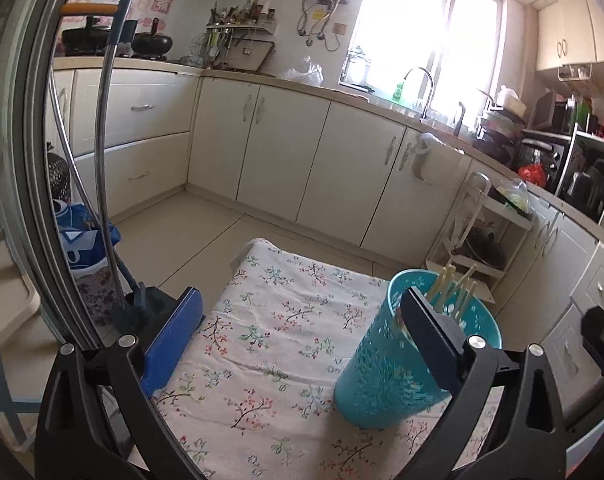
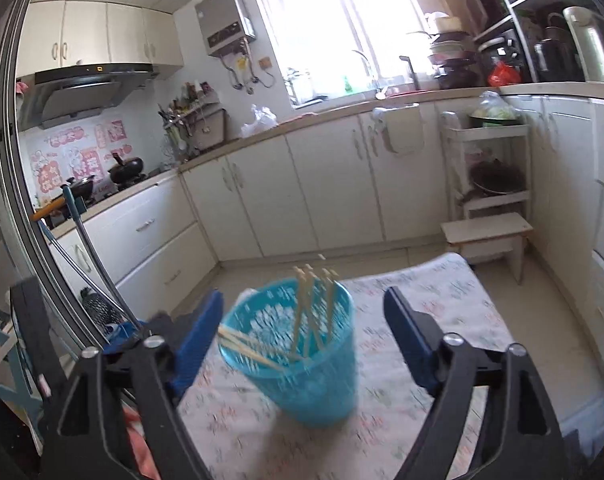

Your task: Organize utensils

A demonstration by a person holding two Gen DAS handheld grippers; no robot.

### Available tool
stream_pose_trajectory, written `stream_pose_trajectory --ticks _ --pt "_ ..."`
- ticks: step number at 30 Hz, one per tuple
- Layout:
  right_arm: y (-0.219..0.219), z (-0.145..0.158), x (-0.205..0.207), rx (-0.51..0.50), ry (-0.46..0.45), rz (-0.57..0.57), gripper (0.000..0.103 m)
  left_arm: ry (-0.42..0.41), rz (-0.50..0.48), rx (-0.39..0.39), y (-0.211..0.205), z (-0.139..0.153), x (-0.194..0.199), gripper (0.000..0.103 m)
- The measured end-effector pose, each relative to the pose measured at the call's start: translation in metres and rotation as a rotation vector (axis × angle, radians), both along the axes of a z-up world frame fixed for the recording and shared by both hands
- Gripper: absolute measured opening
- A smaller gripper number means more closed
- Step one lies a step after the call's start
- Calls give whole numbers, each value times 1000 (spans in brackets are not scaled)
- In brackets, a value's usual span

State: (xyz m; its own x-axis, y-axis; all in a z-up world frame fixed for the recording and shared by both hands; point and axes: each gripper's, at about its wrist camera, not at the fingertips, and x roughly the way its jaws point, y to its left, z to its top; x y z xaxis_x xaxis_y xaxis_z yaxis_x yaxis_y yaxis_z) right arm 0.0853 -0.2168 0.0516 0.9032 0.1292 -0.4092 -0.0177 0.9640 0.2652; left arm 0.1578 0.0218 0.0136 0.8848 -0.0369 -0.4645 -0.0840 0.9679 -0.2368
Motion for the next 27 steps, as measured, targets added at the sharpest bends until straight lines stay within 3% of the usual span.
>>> stream_pose_trajectory --ticks 2,5,11,14,19,23,27 --pt "-6 -1 -27 -20 19 -34 93 37 0 28 -3 3 -19 95" --pt "-10 -4 -61 -54 66 -65 96 59 -31 75 -9 11 -53 95" --pt "3 2 -112 -83 139 -53 96 108 -113 202 -23 43 -129 95" --pt "9 11 -139 -80 155 -56 96 122 -154 241 -28 62 -161 95" --pt "13 25 -174 -90 195 -83 96 213 -241 290 -29 80 -213 95" --pt "13 34 -207 -83 206 -87 96 170 -209 327 -27 90 -256 95" --pt "17 42 -238 -76 211 -77 96 147 -169 297 -19 98 -293 95"
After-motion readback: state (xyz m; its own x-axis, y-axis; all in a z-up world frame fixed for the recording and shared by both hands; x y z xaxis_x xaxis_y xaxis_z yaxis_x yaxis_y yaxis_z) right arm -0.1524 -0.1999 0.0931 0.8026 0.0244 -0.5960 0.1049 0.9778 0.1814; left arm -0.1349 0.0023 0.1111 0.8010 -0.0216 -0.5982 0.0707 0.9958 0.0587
